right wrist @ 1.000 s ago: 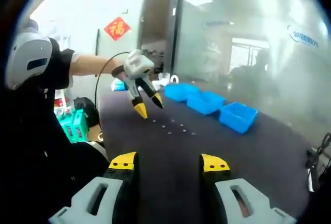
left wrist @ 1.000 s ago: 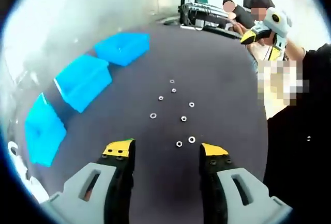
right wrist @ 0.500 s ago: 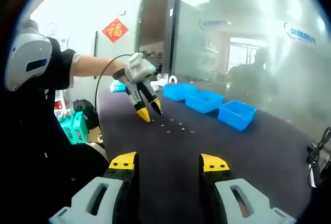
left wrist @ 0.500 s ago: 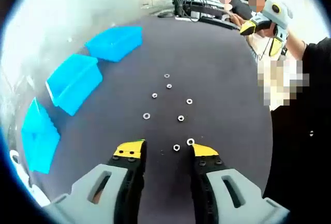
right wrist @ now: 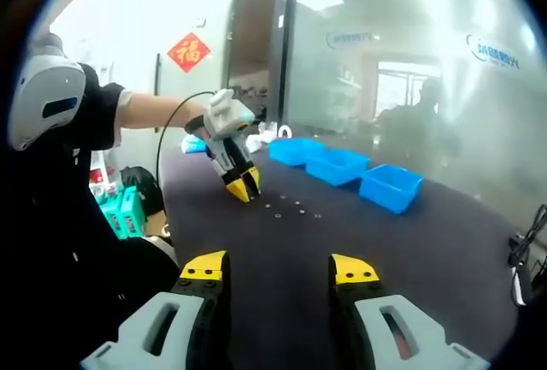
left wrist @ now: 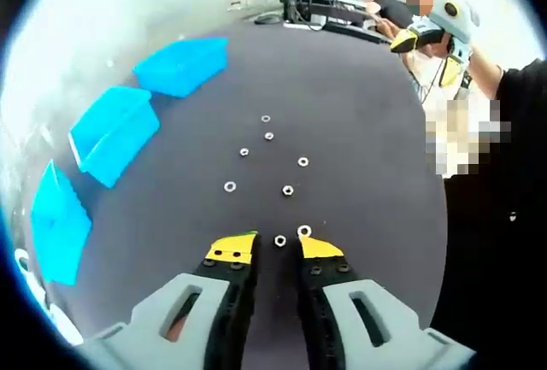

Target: Sort the screws, nuts, and washers into the corresponding bins

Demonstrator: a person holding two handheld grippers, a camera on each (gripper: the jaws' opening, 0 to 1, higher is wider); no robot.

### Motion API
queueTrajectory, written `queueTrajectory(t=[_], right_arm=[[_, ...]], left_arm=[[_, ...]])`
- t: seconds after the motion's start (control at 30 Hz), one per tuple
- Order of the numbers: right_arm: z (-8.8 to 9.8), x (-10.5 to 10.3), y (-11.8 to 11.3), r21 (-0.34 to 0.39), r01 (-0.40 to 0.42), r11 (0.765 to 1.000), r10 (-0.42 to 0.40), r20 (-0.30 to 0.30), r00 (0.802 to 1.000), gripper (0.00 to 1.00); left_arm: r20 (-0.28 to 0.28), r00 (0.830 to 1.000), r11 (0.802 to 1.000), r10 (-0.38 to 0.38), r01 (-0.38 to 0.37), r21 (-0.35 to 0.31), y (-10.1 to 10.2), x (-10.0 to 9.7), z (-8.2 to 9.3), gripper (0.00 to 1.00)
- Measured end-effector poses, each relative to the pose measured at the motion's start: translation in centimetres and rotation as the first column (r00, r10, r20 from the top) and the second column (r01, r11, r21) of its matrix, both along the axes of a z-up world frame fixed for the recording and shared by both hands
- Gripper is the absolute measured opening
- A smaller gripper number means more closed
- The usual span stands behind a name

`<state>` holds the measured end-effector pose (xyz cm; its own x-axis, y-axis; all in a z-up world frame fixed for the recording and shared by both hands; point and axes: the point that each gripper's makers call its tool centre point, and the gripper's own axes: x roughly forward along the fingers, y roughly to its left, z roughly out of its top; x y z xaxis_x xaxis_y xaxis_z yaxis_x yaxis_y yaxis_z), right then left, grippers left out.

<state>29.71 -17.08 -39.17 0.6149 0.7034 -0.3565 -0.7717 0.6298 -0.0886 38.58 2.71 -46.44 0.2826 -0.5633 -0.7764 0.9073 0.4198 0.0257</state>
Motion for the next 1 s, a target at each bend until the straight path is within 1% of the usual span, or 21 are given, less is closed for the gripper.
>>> queueTrajectory(t=[0.1,0.2,0.4,0.5,0.53,0.6,0.63,0.7,0.8,0.83,0.87,0.9,0.93,1.0], right_arm=[[-0.1,-0.1,0.1,-0.001,-0.002,1.0,0.002,-0.002,1.0,0.42],[0.0,-0.2,0.2,-0.001,-0.004,1.0,0.004,-0.001,1.0,0.41],[0.0,-0.2,0.1,-0.002,-0.003,1.0,0.003,0.0,1.0,0.41],[0.0,-0.3,0.1,-0.002,-0.002,1.0,0.002,-0.001,1.0,0.41],[0.1,-0.3,0.2,-0.002,-0.002,1.0,0.002,0.001,1.0,0.41],[0.2,-0.2,0.2,-0.001,-0.001,1.0,0.001,0.004,1.0,0.41],[0.3,-0.2,0.3,0.001,0.001,1.0,-0.001,0.006,1.0,0.41],[0.5,-0.1,0.3,0.008,0.005,1.0,-0.005,0.012,1.0,0.41],[0.7,0.1,0.3,0.023,0.016,1.0,-0.017,0.018,1.0,0.41],[0.7,0.1,0.3,0.029,0.02,0.999,-0.02,0.018,1.0,0.41],[0.7,0.2,0.2,0.033,0.023,0.999,-0.024,0.02,1.0,0.41],[0.8,0.2,0.2,0.039,0.031,0.999,-0.032,0.025,0.999,0.41],[0.9,0.2,0.1,0.043,0.035,0.998,-0.036,0.028,0.999,0.41],[1.1,0.2,0.0,0.054,0.044,0.998,-0.046,0.033,0.998,0.41]], left_arm=[[-0.002,1.0,1.0,-0.016,0.016,0.004,-0.2,-0.4,-0.1,0.07],[-0.017,1.0,1.0,-0.017,0.017,-0.002,-0.2,-0.5,-0.2,0.04],[-0.036,0.999,1.0,0.007,-0.008,-0.029,0.0,-0.5,-0.1,0.04],[-0.034,0.999,0.999,0.014,-0.015,-0.044,0.1,-0.6,0.0,0.04],[-0.034,0.999,0.998,0.017,-0.018,-0.054,0.1,-0.6,0.2,0.04],[-0.031,0.999,0.995,0.026,-0.029,-0.099,-0.1,-0.6,0.8,0.04],[-0.017,0.999,0.991,0.034,-0.036,-0.132,-0.3,-0.4,1.3,0.04],[-0.009,0.999,0.983,0.048,-0.049,-0.179,-0.4,-0.3,2.0,0.04],[0.014,0.997,0.958,0.08,-0.073,-0.277,-0.6,0.0,3.6,0.04],[0.042,0.994,0.944,0.105,-0.086,-0.318,-0.5,0.3,4.4,0.04],[0.069,0.991,0.936,0.11,-0.08,-0.344,-0.5,0.5,5.0,0.04],[0.091,0.987,0.925,0.134,-0.091,-0.368,-0.3,0.8,5.5,0.04],[0.104,0.981,0.913,0.161,-0.108,-0.394,0.0,1.2,6.1,0.04],[0.128,0.97,0.877,0.209,-0.128,-0.463,0.4,1.7,7.4,0.04]])
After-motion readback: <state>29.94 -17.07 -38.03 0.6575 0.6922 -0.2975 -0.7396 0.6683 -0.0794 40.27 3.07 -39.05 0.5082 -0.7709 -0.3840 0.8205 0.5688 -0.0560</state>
